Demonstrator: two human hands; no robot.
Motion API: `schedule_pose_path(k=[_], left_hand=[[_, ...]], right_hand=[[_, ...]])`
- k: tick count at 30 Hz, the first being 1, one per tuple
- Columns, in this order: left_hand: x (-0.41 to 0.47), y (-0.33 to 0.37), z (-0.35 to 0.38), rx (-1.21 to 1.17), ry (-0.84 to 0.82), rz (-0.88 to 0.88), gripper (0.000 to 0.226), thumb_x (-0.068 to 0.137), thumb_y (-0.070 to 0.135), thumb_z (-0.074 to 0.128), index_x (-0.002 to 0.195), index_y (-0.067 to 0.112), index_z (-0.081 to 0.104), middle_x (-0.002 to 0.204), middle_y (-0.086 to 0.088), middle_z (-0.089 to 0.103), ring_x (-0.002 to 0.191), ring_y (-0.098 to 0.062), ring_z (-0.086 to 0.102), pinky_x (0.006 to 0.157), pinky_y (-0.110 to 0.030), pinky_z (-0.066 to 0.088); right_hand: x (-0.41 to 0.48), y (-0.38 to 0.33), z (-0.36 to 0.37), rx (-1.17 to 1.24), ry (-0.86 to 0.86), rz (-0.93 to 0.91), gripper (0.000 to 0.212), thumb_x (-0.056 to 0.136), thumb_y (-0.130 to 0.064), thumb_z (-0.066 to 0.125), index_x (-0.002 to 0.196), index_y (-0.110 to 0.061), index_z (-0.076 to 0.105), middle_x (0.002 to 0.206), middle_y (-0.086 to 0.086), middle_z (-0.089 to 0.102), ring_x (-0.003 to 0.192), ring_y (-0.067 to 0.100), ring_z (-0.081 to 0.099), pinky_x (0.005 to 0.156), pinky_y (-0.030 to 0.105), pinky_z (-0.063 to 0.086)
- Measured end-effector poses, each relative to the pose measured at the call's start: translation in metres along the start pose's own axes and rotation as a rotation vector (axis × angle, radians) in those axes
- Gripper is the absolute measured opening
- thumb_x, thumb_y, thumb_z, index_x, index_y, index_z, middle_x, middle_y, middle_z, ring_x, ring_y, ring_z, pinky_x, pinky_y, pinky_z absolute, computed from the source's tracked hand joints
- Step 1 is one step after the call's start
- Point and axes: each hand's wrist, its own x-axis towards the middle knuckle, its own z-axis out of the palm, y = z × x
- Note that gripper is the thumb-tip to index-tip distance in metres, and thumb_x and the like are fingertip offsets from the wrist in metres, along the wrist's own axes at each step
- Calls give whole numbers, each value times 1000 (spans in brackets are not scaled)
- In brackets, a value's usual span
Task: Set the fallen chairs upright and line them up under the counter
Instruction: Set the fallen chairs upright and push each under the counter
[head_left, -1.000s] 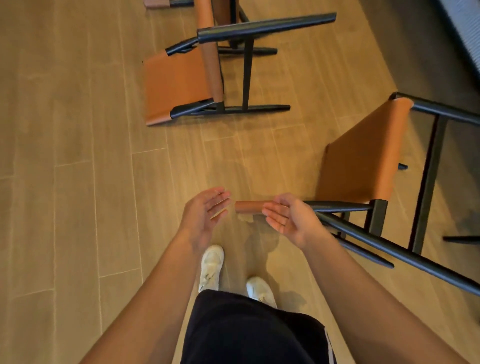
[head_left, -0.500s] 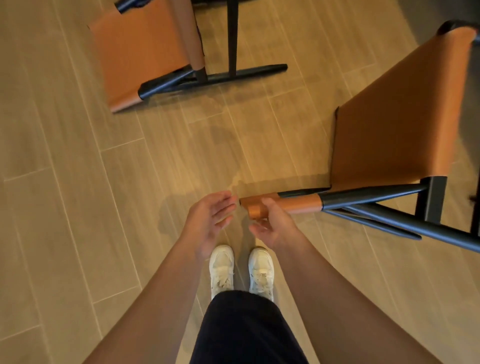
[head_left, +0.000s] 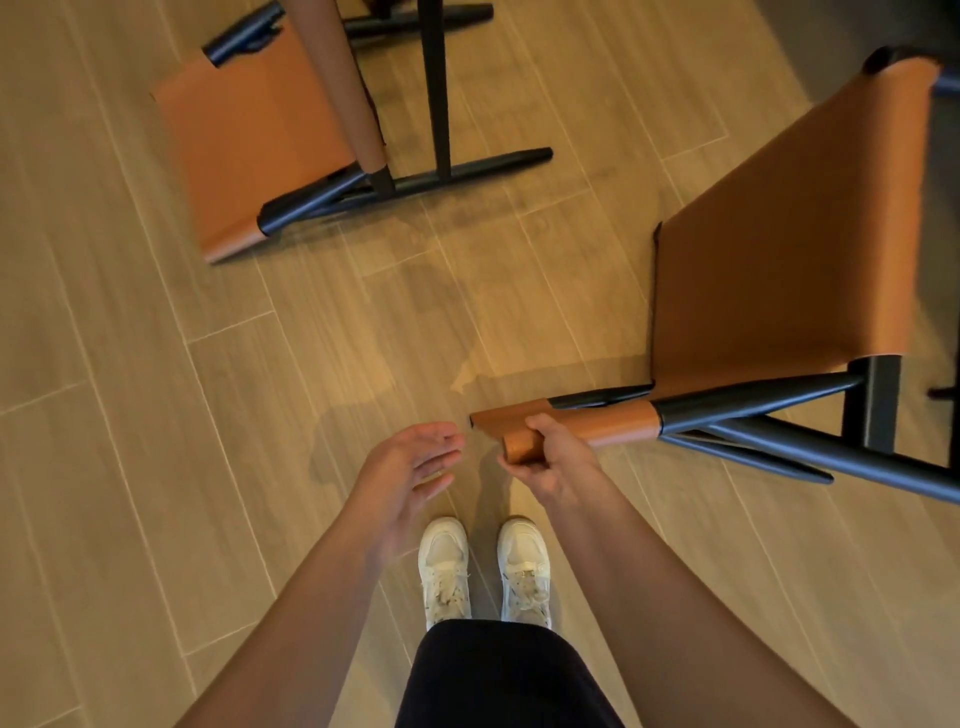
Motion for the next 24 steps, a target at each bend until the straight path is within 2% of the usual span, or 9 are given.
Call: schedule_pose_path(k=[4, 6, 8, 10, 13, 16, 20, 22, 24], left_hand=[[-16, 30, 16, 90, -63, 58, 27, 91, -1, 47, 106, 11, 67, 110, -5, 71, 106, -16, 64, 90, -31, 49], [-22, 38, 27, 140, -87, 76, 31, 90, -5, 47, 107, 12, 66, 112, -4, 70, 106, -13, 64, 85, -28, 49], [-32, 48, 44, 172, -106, 85, 33, 89, -6, 47, 106, 13, 67, 114, -4, 69, 107, -12, 63, 84, -26, 49], [-41, 55, 62, 186, -128, 101, 32, 90, -6, 48, 104, 16, 67, 116, -3, 68, 107, -10, 61, 85, -25, 49], [-62, 78, 102, 234, -153, 174, 39, 90, -10, 46, 106, 20, 64, 125, -2, 63, 107, -6, 58, 84, -23, 48], [-79, 103, 147, 346, -162, 257, 50, 90, -10, 45, 122, 26, 58, 140, 4, 50, 118, -4, 48, 85, -20, 40], [-93, 128, 218, 595, -209, 457, 51, 97, 3, 45, 140, 31, 45, 147, 6, 39, 107, 4, 49, 65, 0, 41], [-102, 138, 265, 731, -188, 551, 43, 101, 13, 43, 141, 28, 45, 147, 3, 40, 126, -10, 43, 89, -10, 41], [-102, 148, 292, 918, -111, 660, 36, 101, 20, 43, 136, 27, 50, 140, 0, 48, 132, -18, 40, 108, -33, 34]], right_hand=[[-29, -26, 0, 3, -21, -55, 44, 88, -1, 62, 129, 0, 47, 110, 21, 58, 79, 29, 54, 58, 48, 55], [-46, -45, -2, 10, -57, -74, 29, 90, -3, 60, 117, -2, 50, 98, 19, 59, 79, 28, 55, 50, 43, 57], [-72, -70, -7, 37, -103, -80, 9, 92, -4, 57, 94, -3, 48, 84, 17, 55, 73, 27, 53, 68, 45, 59], [-95, -95, -13, 62, -126, -81, 15, 93, -5, 56, 84, -5, 43, 81, 17, 52, 73, 28, 53, 67, 48, 55], [-143, -141, -28, 137, -168, -114, 18, 93, -7, 57, 83, -4, 42, 86, 18, 51, 93, 33, 56, 68, 51, 54], [-183, -185, -45, 218, -184, -124, 19, 94, -8, 56, 83, -3, 42, 98, 20, 51, 119, 38, 52, 95, 52, 46], [-228, -239, -72, 323, -270, -129, 18, 95, -8, 56, 84, 1, 45, 125, 29, 51, 123, 44, 50, 108, 51, 36], [-249, -270, -94, 336, -333, -135, 16, 94, -7, 57, 88, 4, 47, 127, 31, 52, 120, 46, 51, 104, 53, 40], [-262, -291, -108, 349, -380, -125, 13, 92, -6, 60, 95, 3, 50, 123, 34, 54, 115, 48, 54, 92, 57, 47]])
